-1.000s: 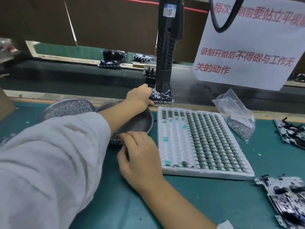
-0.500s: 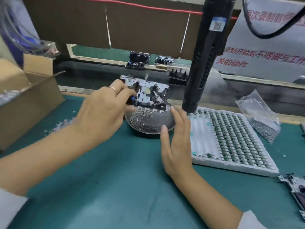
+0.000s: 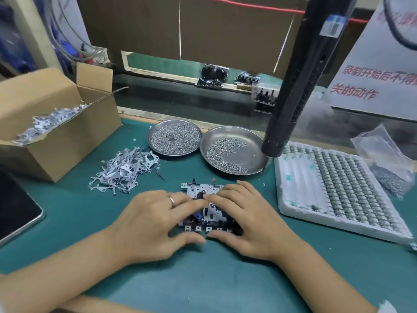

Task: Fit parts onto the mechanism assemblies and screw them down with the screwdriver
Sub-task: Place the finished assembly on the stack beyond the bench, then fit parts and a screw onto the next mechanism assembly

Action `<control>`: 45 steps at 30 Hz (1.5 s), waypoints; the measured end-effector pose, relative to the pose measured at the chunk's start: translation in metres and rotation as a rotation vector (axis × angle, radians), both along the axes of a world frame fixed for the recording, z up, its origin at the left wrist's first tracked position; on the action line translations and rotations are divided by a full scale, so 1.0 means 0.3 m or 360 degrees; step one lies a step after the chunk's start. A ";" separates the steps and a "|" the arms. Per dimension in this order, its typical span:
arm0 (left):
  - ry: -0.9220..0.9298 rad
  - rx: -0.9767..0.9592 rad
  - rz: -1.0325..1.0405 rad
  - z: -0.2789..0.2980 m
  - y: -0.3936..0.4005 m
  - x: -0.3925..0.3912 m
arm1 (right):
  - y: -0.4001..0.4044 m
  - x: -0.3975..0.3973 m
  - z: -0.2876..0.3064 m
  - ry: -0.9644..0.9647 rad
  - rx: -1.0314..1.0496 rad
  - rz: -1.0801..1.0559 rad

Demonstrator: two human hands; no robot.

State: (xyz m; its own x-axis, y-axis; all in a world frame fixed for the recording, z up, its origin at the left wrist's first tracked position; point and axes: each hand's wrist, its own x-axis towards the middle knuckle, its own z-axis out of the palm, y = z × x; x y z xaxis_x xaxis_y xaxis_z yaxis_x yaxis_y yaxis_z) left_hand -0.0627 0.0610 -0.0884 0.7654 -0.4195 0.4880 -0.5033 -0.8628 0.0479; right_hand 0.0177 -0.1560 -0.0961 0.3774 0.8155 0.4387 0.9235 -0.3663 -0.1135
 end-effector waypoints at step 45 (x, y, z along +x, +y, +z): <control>0.0449 -0.1419 0.0049 0.009 -0.102 0.162 | -0.024 0.017 0.042 0.1138 0.1096 -0.0497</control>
